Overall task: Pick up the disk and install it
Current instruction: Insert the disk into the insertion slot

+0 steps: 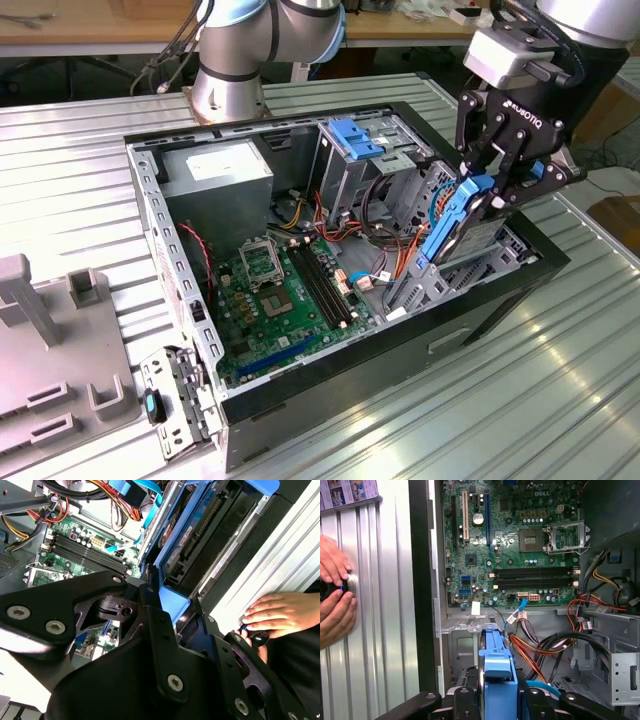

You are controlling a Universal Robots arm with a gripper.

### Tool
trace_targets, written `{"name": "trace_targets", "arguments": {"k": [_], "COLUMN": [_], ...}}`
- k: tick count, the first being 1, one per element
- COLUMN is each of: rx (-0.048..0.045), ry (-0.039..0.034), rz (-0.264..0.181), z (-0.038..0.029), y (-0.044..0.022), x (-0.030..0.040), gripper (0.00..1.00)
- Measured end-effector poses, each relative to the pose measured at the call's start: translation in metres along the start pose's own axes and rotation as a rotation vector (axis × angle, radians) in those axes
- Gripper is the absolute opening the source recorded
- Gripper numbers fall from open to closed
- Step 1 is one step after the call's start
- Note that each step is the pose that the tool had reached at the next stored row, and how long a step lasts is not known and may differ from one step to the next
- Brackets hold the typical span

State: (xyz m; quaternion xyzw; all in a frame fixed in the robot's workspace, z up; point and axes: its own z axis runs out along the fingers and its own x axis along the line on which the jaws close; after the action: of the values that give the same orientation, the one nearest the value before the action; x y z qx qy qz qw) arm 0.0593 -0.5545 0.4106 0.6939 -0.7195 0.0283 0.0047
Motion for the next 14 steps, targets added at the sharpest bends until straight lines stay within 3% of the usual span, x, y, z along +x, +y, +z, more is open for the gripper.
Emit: {"name": "trace_targets", "arguments": {"k": [14], "rx": [0.0001], "ry": [0.0001], "rz": [0.0], "z": [0.0125], "y": [0.0002], "x": [0.001], "gripper": [0.37]}}
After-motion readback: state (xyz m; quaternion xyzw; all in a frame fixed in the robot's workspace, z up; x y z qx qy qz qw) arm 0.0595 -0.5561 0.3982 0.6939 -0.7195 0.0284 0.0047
